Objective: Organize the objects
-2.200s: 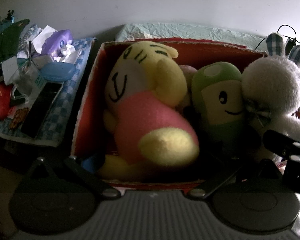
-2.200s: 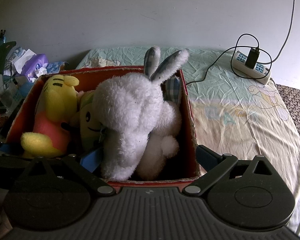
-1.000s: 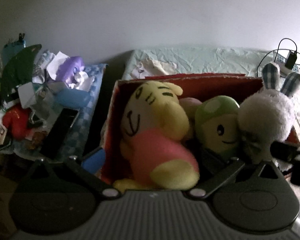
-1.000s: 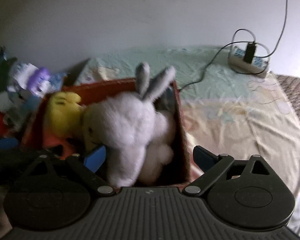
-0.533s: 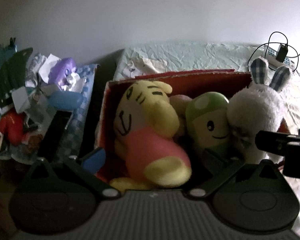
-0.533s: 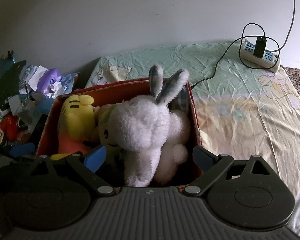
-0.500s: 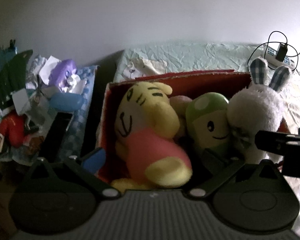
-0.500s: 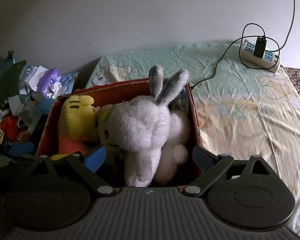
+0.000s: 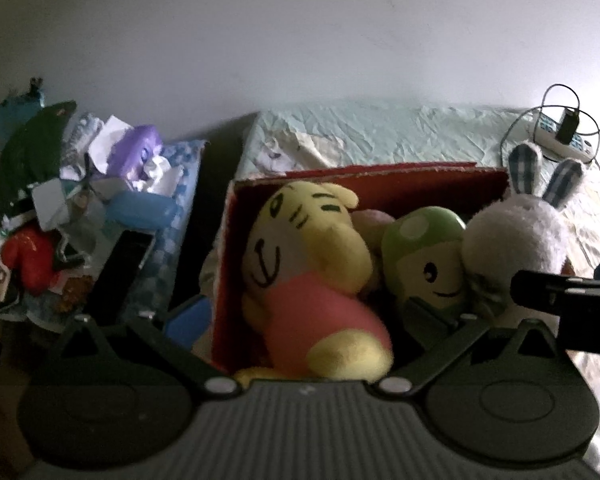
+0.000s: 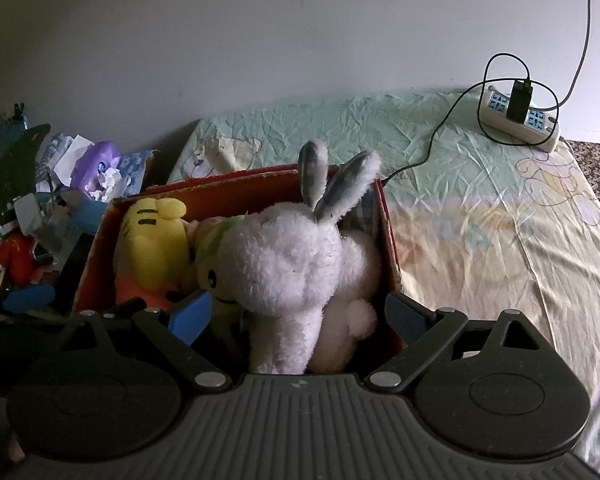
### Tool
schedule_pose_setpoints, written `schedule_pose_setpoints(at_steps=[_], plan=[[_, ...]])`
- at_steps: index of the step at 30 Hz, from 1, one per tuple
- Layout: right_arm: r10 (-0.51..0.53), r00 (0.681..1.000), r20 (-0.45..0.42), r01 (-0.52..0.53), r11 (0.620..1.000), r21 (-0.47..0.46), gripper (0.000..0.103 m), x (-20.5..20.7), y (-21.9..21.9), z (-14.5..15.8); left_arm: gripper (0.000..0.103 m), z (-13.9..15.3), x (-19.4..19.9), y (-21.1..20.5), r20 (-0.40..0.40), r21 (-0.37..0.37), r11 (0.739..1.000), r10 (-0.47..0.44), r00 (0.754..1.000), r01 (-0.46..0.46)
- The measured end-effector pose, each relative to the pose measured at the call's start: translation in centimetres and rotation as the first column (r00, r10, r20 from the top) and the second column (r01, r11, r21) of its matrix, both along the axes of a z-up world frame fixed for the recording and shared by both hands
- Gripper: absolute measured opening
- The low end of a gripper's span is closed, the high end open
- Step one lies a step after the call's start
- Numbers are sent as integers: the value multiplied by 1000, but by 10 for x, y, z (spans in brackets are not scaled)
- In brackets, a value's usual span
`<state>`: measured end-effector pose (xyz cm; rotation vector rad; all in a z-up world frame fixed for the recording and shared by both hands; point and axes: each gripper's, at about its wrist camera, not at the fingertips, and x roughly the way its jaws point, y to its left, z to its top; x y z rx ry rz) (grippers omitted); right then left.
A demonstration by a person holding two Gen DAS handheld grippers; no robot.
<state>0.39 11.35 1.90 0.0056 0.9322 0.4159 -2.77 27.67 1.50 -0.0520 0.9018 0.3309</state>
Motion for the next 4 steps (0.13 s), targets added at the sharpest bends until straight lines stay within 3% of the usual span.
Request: schedule_pose_setpoints(at_steps=[4], plan=[[-2, 1000, -15, 2, 1000, 6, 95, 3, 0, -4, 101, -3, 2, 3, -2, -7, 1000, 9, 1000, -9]])
